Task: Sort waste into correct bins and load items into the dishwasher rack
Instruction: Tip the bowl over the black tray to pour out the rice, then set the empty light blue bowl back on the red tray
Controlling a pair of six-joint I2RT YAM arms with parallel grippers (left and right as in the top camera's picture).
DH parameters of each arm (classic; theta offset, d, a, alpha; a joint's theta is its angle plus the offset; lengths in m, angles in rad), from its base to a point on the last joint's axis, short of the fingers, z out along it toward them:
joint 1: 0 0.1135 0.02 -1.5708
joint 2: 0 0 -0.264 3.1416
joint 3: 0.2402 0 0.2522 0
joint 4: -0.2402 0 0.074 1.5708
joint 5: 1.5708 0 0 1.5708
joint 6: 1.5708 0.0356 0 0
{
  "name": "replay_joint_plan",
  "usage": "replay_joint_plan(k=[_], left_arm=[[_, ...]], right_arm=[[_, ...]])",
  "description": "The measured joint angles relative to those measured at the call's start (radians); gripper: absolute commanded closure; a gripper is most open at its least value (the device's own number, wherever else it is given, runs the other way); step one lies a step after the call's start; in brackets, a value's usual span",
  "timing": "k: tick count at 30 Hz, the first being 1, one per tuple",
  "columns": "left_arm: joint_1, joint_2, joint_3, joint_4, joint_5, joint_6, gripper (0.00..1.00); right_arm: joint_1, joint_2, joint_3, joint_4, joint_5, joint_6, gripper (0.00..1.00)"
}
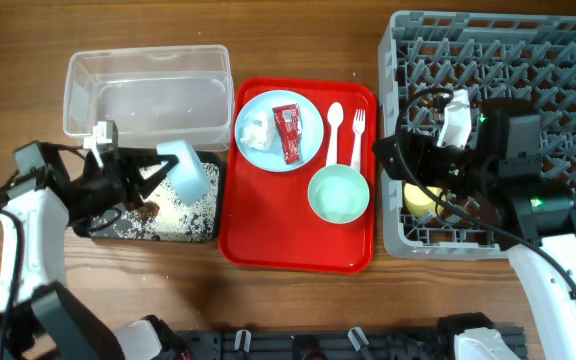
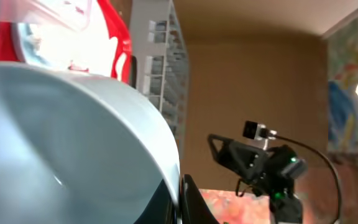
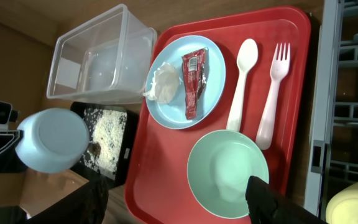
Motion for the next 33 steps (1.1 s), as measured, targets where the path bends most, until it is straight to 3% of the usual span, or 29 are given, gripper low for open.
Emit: replay_joint_plan(k=[2, 5, 6, 8, 10, 11, 13, 14, 16, 17, 20, 24, 28, 29, 30, 31, 33], left_arm=[[-0.03, -0.043, 0.0, 0.004, -0.064, -0.049, 0.96], [-0.251, -0.18, 0.0, 0.078, -0.356, -0.201, 0.96], [-0.342, -0.209, 0.001, 0.113, -0.451, -0.245, 0.96], [-0.646, -0.244, 0.004, 0.156, -0.736, -0.374, 0.96], [-0.922, -0.195, 0.004, 0.223, -1.017, -0.474, 0.95], [-0.994, -0.168, 0.004, 0.249, -1.092, -0.497, 0.96], [-1.147, -0.059, 0.004, 0.324, -1.253, -0.552, 0.87], [-1.196, -0.01, 0.004, 0.335, -1.307, -0.572, 0.69], [-1.231, 0.04, 0.005, 0.345, -1.369, -0.594, 0.55], [-1.231, 0.045, 0.012, 0.319, -1.404, -0.605, 0.31], [-1.202, 0.045, 0.149, 0.289, -1.527, -0.604, 0.26], [-1.082, 0.066, 0.203, 0.485, -1.604, -0.555, 0.27], [-0.995, 0.298, 0.208, 0.655, -1.609, -0.532, 0.3], [-0.995, 0.352, 0.206, 0.686, -1.609, -0.518, 0.4], [-0.996, 0.398, 0.206, 0.708, -1.609, -0.504, 0.72], [-0.997, 0.421, 0.206, 0.716, -1.61, -0.498, 0.91], [-0.997, 0.433, 0.206, 0.723, -1.606, -0.487, 0.96]], right_arm=[[0.0, 0.0, 0.0, 0.0, 0.0, 0.0, 0.27], [0.0, 0.0, 0.0, 0.005, 0.001, 0.0, 0.27], [0.0, 0.0, 0.0, 0.006, 0.004, 0.0, 0.27], [0.0, 0.0, 0.0, 0.007, 0.005, 0.0, 0.27], [0.0, 0.0, 0.0, 0.008, 0.008, 0.0, 0.26], [0.0, 0.0, 0.0, 0.008, 0.008, 0.0, 0.25], [0.0, 0.0, 0.0, 0.008, 0.008, 0.0, 0.25], [0.0, 0.0, 0.0, 0.008, 0.008, 0.0, 0.24], [0.0, 0.0, 0.0, 0.008, 0.008, 0.0, 0.24], [0.0, 0.0, 0.0, 0.008, 0.008, 0.0, 0.24], [0.0, 0.0, 0.0, 0.007, 0.008, 0.0, 0.23], [0.0, 0.0, 0.0, 0.002, 0.008, 0.0, 0.23], [0.0, 0.0, 0.0, 0.0, 0.011, 0.0, 0.23], [0.0, 0.0, 0.0, -0.001, 0.011, 0.0, 0.23], [0.0, 0.0, 0.0, -0.007, 0.011, 0.0, 0.23], [0.0, 0.0, 0.0, -0.009, 0.011, 0.0, 0.23], [0.0, 0.0, 0.0, -0.019, 0.011, 0.0, 0.23]])
